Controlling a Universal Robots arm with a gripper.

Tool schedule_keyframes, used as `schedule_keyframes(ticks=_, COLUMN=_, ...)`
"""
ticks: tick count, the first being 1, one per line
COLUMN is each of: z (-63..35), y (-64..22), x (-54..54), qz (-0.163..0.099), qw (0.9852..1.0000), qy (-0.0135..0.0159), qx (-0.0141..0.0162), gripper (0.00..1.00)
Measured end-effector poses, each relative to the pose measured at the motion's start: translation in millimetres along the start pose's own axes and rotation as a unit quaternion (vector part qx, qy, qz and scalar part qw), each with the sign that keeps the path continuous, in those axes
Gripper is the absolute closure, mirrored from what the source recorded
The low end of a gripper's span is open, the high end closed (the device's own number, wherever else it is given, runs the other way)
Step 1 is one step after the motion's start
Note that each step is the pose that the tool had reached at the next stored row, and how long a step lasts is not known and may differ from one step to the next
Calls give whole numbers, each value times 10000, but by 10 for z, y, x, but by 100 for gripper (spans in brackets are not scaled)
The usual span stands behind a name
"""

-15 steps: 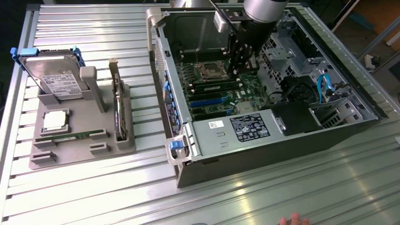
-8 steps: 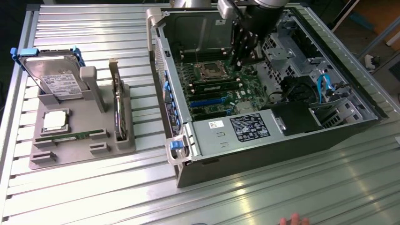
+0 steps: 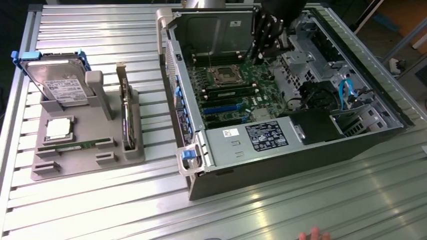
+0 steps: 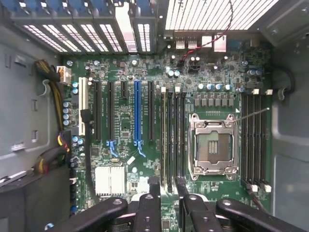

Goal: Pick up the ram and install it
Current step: 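Insert the ram into the slot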

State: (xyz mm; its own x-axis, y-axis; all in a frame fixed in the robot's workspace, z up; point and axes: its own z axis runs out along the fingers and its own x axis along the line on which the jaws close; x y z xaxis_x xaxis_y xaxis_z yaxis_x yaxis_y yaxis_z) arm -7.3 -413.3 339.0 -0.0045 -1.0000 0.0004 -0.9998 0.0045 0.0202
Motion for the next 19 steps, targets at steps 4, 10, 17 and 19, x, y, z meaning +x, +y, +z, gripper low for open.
schedule_keyframes(ticks=4, z=-74, y=2, x=0, qz=0, qw=10000, qy=7, qx=0, gripper=74)
schedule_keyframes(ticks=10, z=-131, y=3, x=0, qz=0, qw=10000, qy=26, qx=0, gripper=74)
schedule_keyframes(ticks=17, z=-235, y=5, x=0, qz=1, qw=10000, qy=35, qx=1, gripper=74)
schedule_keyframes(ticks=19, z=-235, y=5, x=0, qz=1, qw=10000, qy=35, qx=1, gripper=74)
